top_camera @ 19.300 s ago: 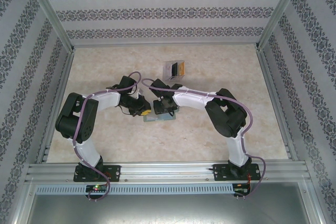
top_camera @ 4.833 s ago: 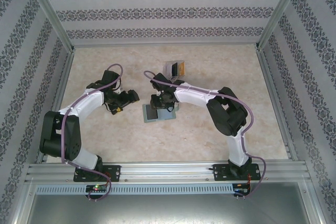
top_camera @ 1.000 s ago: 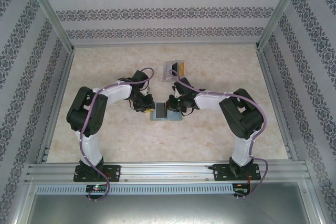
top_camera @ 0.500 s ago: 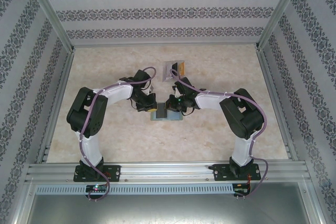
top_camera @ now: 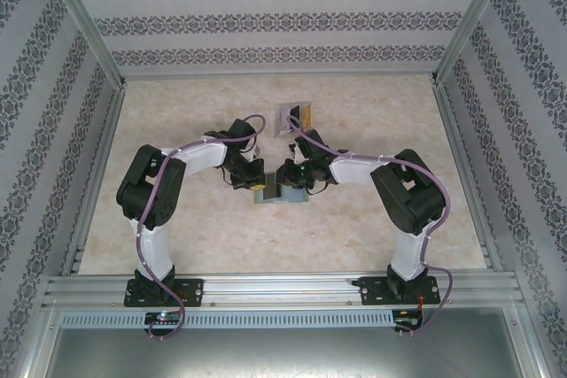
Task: Take the credit cards out of the card holder
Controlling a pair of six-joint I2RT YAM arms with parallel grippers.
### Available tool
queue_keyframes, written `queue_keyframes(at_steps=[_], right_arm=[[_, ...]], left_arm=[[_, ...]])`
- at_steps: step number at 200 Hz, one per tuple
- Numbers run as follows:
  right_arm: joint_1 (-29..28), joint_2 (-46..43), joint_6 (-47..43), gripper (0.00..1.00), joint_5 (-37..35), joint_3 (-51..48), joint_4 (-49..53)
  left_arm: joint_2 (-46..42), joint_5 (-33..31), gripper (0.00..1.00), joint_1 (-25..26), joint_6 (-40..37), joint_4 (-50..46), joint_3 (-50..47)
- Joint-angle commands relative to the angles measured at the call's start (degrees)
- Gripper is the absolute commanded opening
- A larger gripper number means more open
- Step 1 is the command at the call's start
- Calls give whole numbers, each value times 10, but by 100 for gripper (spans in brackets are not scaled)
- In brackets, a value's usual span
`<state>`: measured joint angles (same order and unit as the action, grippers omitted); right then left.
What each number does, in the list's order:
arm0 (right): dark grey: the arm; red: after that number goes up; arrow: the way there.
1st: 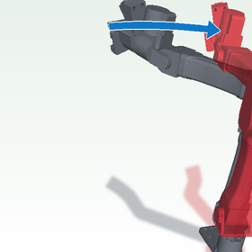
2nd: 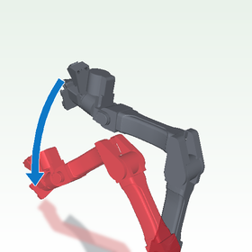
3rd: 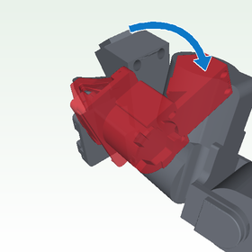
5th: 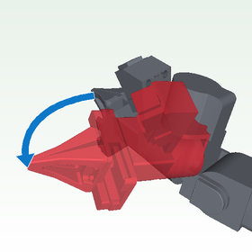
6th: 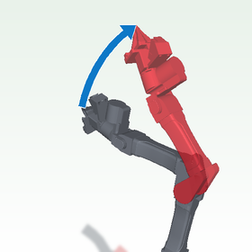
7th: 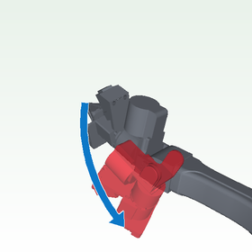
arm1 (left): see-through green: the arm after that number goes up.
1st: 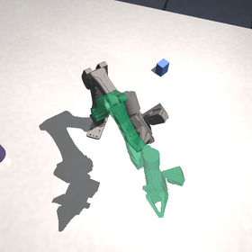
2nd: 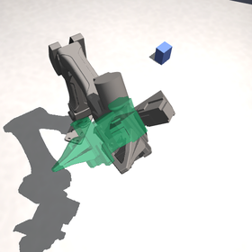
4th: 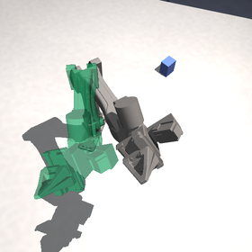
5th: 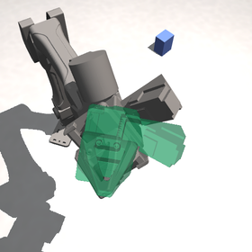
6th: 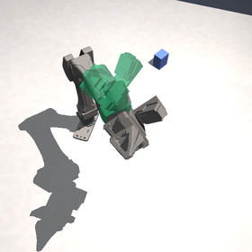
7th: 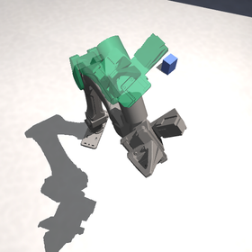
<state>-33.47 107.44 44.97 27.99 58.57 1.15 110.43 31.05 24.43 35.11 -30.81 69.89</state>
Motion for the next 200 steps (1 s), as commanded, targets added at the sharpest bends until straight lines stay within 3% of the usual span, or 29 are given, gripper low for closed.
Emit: queue_keyframes(at_steps=[1, 38, 85, 145, 178, 200], right_arm=[[-2, 10, -3, 14, 28, -2, -20], [5, -7, -7, 6, 0, -14, -12], [29, -48, -33, 4, -41, -40, 13], [43, -116, -68, 0, -69, -60, 20], [58, -165, -83, 0, -18, -69, -26], [76, -171, -71, 0, 54, -62, -62]], left_arm=[[21, -23, 5, 5, -10, -21, -4], [15, -31, 8, 5, -9, -26, -1], [17, -48, 15, 5, -4, -36, 0], [0, -51, 15, 6, 6, -37, 12], [-72, -62, 32, 2, 11, -41, 43], [-119, -23, 47, -1, 24, 2, 31]])
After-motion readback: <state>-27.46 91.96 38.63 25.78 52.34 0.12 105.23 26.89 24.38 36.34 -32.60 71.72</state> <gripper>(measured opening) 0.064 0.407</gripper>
